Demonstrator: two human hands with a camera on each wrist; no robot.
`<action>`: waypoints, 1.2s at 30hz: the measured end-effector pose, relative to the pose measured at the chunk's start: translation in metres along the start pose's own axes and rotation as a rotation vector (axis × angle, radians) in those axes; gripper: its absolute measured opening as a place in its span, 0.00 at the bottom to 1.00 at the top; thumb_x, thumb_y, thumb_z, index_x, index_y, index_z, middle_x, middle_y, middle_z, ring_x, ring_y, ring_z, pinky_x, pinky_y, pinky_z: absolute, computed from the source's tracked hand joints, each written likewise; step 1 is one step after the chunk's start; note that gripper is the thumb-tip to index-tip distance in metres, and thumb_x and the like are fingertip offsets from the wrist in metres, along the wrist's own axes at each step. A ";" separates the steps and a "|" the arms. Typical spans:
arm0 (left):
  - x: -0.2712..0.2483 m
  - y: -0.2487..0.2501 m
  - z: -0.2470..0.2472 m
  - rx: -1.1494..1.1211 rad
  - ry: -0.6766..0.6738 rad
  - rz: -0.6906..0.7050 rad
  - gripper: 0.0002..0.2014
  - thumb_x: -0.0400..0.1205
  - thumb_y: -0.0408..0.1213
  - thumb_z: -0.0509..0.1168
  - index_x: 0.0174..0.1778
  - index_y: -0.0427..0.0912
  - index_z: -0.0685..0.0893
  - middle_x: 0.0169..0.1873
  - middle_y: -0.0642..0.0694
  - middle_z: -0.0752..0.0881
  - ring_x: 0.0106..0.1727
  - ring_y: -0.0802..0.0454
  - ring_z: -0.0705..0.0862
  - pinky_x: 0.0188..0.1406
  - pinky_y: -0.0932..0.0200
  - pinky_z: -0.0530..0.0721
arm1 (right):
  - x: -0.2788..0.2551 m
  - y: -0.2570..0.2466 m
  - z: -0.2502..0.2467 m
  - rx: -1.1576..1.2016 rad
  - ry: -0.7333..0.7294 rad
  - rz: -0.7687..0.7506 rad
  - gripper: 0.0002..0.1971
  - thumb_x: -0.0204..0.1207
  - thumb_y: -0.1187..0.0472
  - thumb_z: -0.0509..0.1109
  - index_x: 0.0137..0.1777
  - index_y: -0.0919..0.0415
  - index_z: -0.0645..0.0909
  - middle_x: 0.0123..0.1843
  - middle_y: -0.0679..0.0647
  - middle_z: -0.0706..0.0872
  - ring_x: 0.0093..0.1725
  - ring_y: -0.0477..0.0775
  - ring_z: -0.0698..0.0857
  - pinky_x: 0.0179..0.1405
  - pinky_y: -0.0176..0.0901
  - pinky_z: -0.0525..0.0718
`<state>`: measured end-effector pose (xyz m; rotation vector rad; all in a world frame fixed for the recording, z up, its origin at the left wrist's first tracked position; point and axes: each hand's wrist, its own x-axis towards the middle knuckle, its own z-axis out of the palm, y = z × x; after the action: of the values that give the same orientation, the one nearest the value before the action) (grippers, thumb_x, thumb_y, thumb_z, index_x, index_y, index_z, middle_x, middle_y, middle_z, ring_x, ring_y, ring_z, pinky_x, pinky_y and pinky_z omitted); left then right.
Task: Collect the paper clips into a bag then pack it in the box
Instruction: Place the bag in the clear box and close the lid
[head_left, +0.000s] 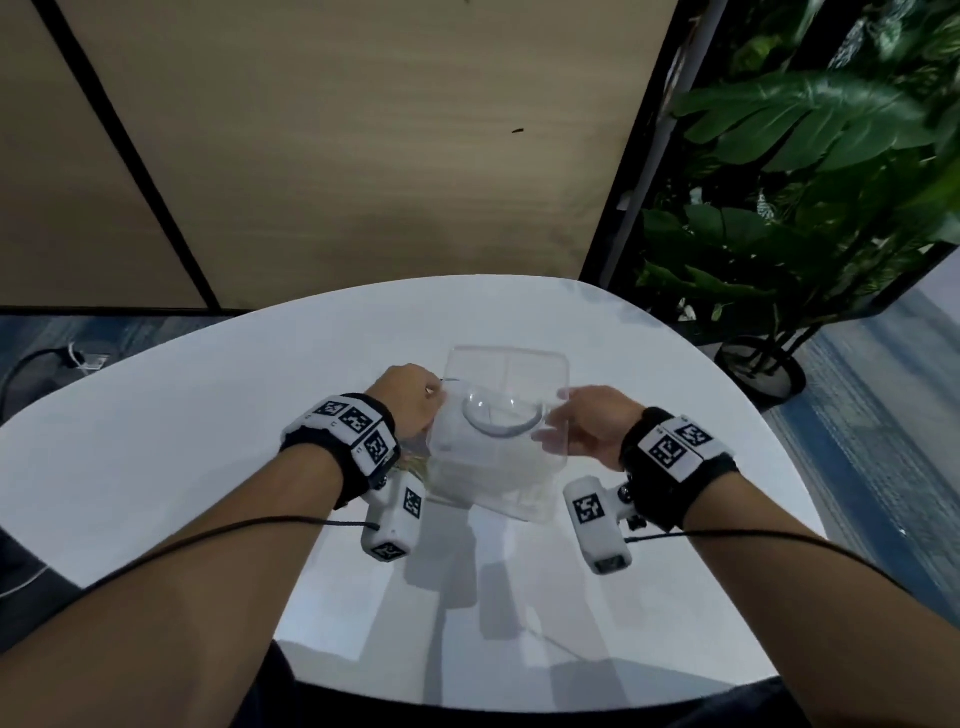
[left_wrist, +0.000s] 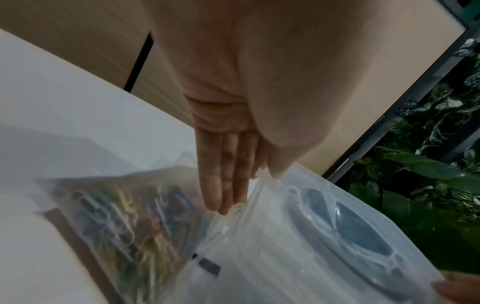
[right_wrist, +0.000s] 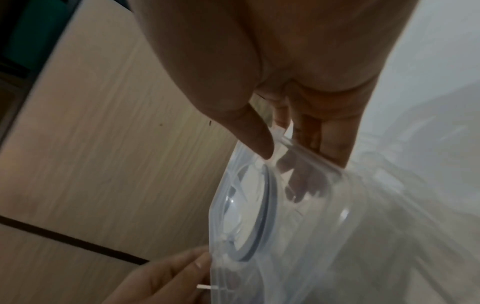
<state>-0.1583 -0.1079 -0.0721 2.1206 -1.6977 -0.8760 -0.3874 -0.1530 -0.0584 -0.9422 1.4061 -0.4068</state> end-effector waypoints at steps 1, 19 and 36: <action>0.001 0.000 0.004 0.016 -0.025 -0.022 0.13 0.86 0.36 0.60 0.47 0.32 0.87 0.51 0.34 0.91 0.53 0.38 0.89 0.53 0.52 0.86 | 0.001 0.006 0.002 -0.063 0.023 0.017 0.23 0.80 0.77 0.63 0.74 0.67 0.69 0.49 0.62 0.84 0.41 0.58 0.89 0.52 0.55 0.88; 0.016 -0.008 0.037 0.026 0.022 -0.104 0.20 0.79 0.39 0.73 0.68 0.43 0.84 0.69 0.42 0.80 0.68 0.46 0.82 0.71 0.56 0.80 | 0.032 0.032 0.010 -0.730 0.327 0.062 0.10 0.77 0.63 0.65 0.50 0.70 0.83 0.42 0.65 0.91 0.35 0.65 0.92 0.44 0.59 0.92; 0.018 -0.015 0.038 -0.014 0.006 -0.163 0.22 0.76 0.39 0.76 0.66 0.41 0.85 0.66 0.43 0.84 0.66 0.46 0.84 0.66 0.57 0.82 | 0.036 0.026 -0.003 -0.454 0.173 0.078 0.11 0.81 0.66 0.67 0.62 0.69 0.78 0.41 0.61 0.85 0.42 0.61 0.88 0.43 0.55 0.92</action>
<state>-0.1678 -0.1154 -0.1146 2.2747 -1.5286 -0.9221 -0.3915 -0.1657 -0.1012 -1.2333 1.7287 -0.1101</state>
